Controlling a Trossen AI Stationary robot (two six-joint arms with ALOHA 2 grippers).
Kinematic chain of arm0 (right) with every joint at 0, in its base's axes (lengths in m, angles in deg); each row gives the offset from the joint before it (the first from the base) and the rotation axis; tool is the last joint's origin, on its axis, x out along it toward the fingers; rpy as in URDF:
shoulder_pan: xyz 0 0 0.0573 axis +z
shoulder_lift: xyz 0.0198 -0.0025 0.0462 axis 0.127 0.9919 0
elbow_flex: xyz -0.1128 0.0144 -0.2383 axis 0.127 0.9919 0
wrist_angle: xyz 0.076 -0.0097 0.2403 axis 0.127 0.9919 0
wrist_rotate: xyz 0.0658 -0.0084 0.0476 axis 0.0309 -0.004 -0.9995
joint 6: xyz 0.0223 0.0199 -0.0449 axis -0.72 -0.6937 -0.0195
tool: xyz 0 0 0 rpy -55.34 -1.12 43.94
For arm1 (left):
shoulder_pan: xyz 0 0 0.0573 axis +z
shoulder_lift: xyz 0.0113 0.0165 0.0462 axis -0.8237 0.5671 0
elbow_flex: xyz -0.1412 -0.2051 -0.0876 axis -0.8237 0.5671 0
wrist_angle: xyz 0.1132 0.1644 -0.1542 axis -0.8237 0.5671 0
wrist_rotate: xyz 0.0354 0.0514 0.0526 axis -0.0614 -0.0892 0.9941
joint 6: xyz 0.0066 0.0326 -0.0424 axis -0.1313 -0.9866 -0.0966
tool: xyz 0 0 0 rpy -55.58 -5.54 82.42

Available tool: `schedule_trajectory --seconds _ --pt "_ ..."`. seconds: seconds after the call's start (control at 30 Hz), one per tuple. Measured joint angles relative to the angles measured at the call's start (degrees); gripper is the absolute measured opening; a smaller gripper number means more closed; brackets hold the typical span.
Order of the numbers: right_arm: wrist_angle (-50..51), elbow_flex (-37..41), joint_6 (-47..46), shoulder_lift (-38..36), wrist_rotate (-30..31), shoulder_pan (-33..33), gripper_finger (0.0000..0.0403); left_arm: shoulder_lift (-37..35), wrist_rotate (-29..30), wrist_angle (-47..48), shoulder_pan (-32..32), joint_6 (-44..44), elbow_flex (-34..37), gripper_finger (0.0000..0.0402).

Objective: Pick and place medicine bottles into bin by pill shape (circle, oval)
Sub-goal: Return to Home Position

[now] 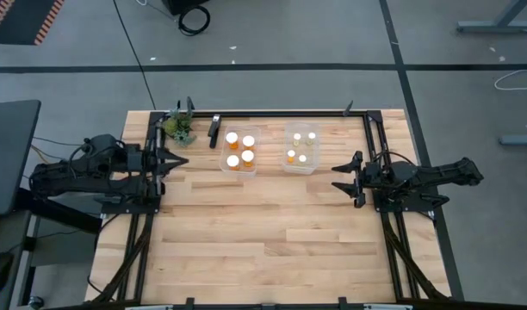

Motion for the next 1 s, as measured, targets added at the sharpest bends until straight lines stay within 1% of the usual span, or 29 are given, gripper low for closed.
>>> schedule_trajectory --seconds 0.07,0.13,0.2,0.33,0.5,0.67,0.8,1.0 --pt "0.00 0.00 -0.01 0.00 0.00 0.00 0.0255 0.91 -2.64 -1.74 -0.02 1.05 1.19 0.0005" --pt "0.00 0.00 -0.01 0.00 0.02 0.00 0.0255 1.37 -5.09 -3.72 -0.04 1.54 3.95 0.0005" --pt "0.00 0.02 0.01 0.00 0.02 0.00 0.0255 1.45 -5.63 -5.71 -0.17 2.85 7.59 0.0006" --pt "0.00 0.02 0.01 0.00 0.02 0.00 0.0255 -1.16 -5.03 -9.41 -0.11 6.18 13.92 0.0004" --pt "0.00 0.02 0.01 0.00 0.02 0.00 0.0255 -7.16 -4.65 -11.18 -0.11 10.79 20.21 0.0004" --pt "0.00 0.02 0.01 0.00 0.02 0.00 0.0255 -13.68 -3.11 -17.98 -0.11 13.78 26.68 0.0004" --pt "0.00 0.02 0.01 0.00 0.02 0.00 0.0255 -17.31 -1.95 -19.59 -0.11 16.27 29.61 0.0003" --pt "0.00 0.02 0.01 0.00 0.02 0.00 0.0255 -20.00 -1.82 -19.59 -0.11 18.15 32.81 0.0006"
